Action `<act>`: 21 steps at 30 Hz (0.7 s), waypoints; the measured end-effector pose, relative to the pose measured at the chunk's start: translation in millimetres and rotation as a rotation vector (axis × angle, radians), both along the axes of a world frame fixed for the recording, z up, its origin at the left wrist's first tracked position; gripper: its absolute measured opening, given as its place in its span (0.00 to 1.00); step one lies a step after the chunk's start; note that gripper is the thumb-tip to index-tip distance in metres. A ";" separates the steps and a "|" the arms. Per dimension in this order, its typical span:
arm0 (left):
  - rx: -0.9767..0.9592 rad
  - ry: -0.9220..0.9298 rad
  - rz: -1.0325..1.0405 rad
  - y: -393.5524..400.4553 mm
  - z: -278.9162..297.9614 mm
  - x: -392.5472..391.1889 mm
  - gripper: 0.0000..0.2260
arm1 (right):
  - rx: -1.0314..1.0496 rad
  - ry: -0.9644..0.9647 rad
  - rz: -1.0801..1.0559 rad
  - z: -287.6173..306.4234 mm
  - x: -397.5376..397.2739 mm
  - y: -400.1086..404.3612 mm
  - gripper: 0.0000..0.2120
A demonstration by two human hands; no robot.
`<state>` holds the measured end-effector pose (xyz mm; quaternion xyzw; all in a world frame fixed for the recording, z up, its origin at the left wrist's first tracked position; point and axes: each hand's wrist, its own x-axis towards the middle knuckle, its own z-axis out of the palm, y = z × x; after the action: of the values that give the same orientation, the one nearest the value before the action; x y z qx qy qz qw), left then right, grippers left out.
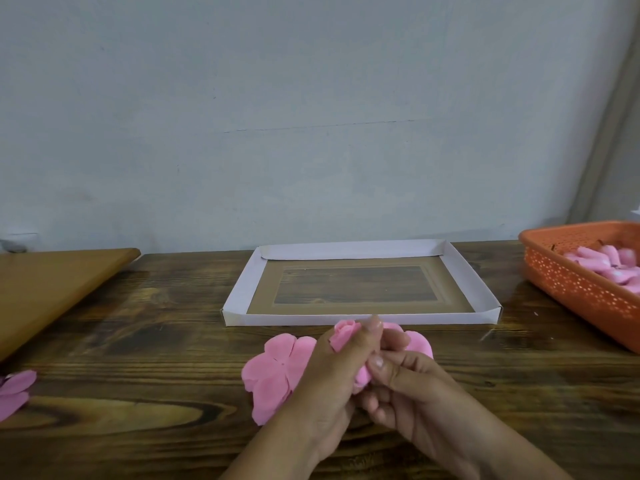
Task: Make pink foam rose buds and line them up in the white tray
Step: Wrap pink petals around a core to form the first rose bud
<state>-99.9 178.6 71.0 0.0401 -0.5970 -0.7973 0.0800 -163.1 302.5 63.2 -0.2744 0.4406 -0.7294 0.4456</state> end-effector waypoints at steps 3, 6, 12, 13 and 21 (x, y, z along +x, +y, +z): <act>0.058 -0.049 0.085 2.4 0.4 -1.3 0.20 | 0.167 0.241 -0.173 1.7 7.5 -3.9 0.05; 0.140 -0.063 0.132 1.0 0.5 -4.0 0.17 | 0.332 0.676 -0.405 -4.0 13.2 -4.2 0.08; 0.218 -0.063 0.142 -0.3 1.3 -4.9 0.17 | 0.385 1.175 -0.585 -14.7 14.2 -2.1 0.08; 0.210 -0.061 0.128 0.3 0.7 -5.4 0.18 | 0.377 1.181 -0.583 -14.3 14.0 -1.4 0.10; 0.195 -0.066 0.056 -0.6 4.0 -2.8 0.16 | 0.291 0.528 -0.305 2.9 21.1 -3.6 0.22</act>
<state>-102.7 178.1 75.0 0.0904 -0.5174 -0.8474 0.0781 -142.0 299.0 66.0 -0.3184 0.6762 -0.6209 0.2365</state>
